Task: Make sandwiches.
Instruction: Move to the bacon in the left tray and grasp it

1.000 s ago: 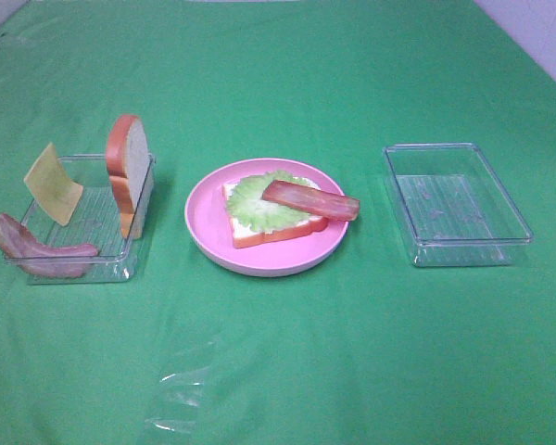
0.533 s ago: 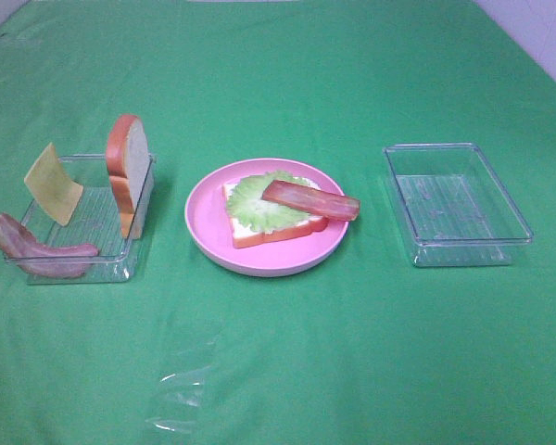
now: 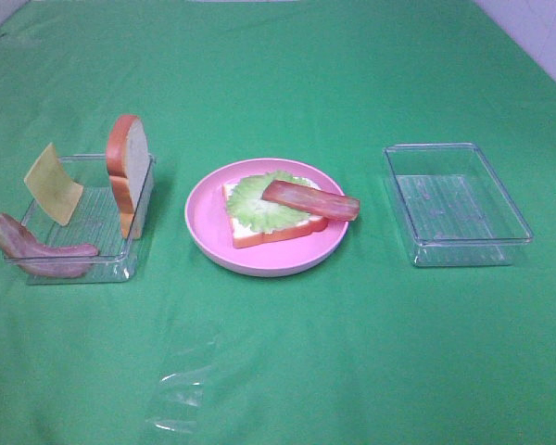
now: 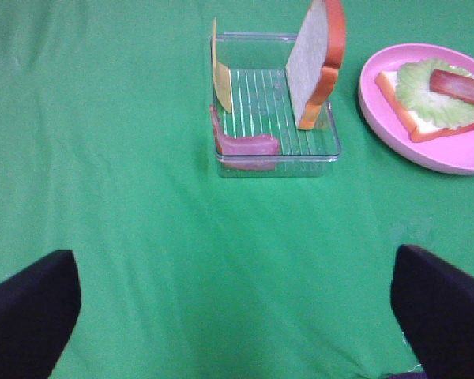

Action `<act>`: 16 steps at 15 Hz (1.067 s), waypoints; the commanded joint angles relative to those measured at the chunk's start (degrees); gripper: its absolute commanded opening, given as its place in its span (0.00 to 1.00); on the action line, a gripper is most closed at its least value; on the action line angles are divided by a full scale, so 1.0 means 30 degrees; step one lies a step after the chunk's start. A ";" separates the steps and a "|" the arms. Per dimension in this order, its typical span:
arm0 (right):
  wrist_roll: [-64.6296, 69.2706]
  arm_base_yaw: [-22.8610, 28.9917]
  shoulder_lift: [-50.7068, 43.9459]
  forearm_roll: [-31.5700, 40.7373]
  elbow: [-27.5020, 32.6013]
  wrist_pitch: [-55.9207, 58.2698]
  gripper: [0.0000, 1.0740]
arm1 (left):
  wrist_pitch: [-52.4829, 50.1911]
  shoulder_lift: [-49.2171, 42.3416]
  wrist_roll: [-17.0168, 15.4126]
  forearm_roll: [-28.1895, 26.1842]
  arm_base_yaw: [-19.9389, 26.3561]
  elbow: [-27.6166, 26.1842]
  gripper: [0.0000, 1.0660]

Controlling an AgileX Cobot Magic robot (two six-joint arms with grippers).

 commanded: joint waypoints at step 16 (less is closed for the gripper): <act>0.0038 -0.0134 -0.0649 0.0000 0.0095 -0.0115 0.79 | 0.0172 2.6776 0.0248 -0.0344 0.0038 -1.1956 0.94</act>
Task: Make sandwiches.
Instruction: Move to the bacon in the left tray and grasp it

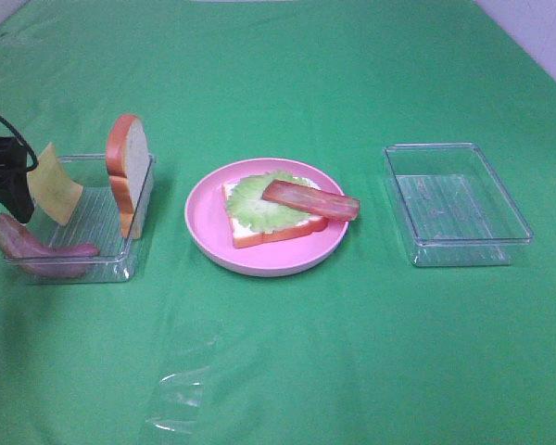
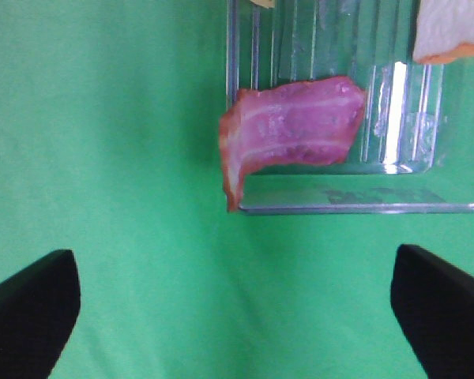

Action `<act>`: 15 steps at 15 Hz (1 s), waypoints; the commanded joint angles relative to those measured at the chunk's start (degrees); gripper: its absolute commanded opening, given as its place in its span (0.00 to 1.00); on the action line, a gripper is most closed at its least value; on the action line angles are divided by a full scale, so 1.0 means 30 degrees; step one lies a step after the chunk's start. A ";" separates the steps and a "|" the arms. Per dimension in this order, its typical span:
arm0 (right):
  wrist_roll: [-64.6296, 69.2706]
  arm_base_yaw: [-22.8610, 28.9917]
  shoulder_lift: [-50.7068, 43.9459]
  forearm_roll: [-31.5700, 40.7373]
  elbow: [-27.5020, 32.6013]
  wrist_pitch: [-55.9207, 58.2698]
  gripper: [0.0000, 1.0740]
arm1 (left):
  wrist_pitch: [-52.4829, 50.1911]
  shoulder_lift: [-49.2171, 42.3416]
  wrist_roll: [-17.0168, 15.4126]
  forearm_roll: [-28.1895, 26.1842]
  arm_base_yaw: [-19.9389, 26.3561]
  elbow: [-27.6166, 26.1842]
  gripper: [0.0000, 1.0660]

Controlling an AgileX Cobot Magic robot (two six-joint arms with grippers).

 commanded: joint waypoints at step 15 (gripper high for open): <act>0.0038 -0.0134 -0.0649 0.0019 0.0095 -0.0115 0.79 | -0.1490 0.3762 0.0573 -0.0325 0.0038 -0.1394 0.92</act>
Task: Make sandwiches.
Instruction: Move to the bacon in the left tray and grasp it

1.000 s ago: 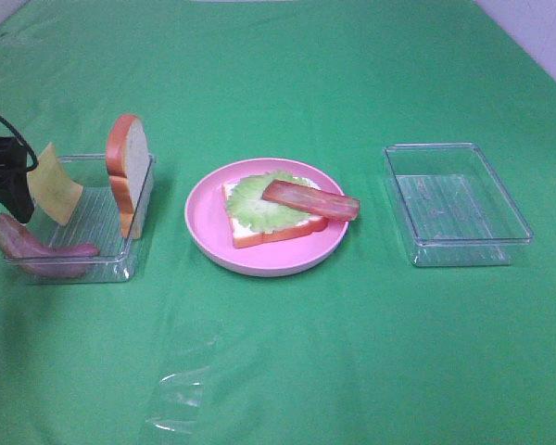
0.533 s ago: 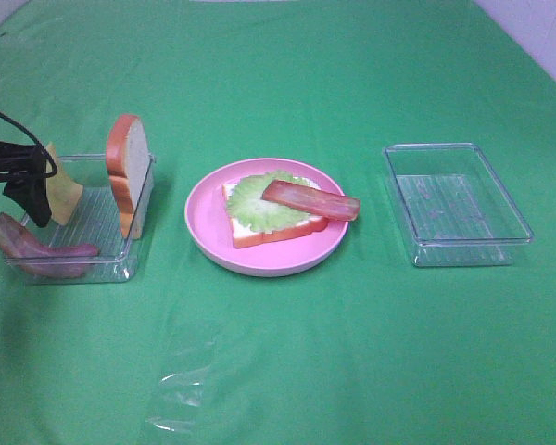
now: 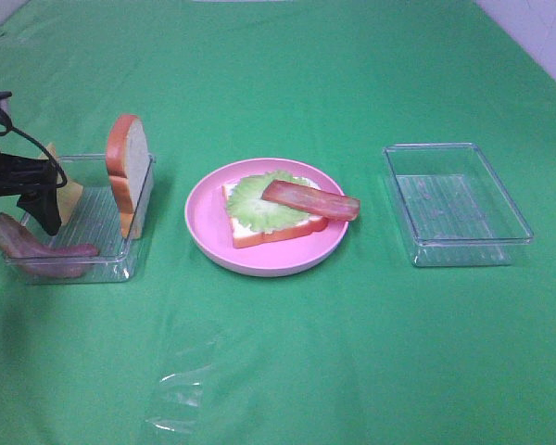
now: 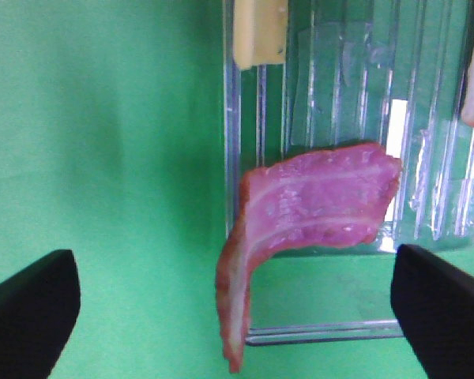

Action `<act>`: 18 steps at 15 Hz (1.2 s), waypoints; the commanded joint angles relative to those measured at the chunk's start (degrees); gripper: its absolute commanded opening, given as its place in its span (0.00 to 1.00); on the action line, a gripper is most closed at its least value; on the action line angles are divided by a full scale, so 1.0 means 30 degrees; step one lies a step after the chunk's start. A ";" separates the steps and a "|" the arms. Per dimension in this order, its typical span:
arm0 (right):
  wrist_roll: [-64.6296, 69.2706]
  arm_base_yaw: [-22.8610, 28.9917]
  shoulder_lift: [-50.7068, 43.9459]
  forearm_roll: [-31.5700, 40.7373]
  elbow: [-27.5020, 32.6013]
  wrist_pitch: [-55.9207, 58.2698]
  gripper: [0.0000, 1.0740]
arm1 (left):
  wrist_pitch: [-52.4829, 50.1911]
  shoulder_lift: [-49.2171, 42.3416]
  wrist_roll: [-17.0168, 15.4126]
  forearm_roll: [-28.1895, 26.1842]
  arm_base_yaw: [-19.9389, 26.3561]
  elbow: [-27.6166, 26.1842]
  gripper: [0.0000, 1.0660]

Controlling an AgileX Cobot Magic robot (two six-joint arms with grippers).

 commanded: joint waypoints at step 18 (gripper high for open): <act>0.0038 -0.0134 -0.0649 0.0019 0.0095 -0.0115 0.79 | 0.0000 0.0153 -0.0095 -0.0554 0.0038 -0.0057 0.02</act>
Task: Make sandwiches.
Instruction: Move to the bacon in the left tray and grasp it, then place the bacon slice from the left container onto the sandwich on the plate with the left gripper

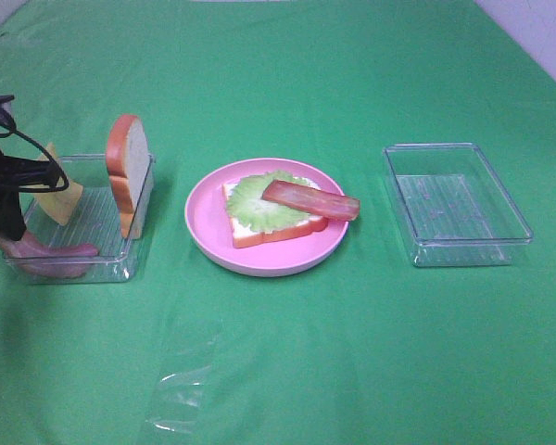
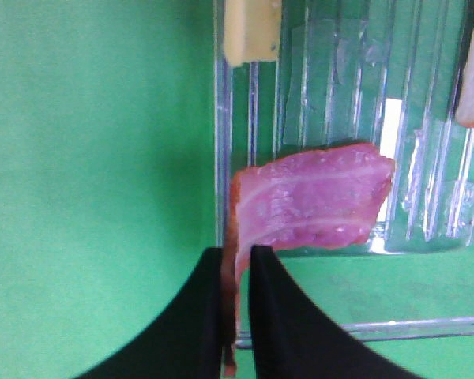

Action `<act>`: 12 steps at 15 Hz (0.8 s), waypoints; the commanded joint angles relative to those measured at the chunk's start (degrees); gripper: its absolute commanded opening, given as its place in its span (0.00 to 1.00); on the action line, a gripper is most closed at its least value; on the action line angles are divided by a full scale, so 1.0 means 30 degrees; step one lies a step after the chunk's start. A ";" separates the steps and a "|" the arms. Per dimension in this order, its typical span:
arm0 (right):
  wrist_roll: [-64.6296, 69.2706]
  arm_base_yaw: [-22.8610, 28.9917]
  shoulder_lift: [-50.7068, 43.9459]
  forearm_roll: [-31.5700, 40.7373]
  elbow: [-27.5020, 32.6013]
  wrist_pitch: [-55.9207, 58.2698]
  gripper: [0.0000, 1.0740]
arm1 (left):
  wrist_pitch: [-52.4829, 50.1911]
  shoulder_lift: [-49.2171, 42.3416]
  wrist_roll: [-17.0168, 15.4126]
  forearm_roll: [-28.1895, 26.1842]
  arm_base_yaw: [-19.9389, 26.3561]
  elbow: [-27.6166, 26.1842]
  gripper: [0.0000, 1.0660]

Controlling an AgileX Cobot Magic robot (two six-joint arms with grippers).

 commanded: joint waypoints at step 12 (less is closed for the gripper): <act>0.0019 -0.0134 -0.0649 0.0019 0.0095 -0.0115 0.79 | 0.2807 0.0000 -0.0172 -0.0172 0.0019 -0.1642 0.00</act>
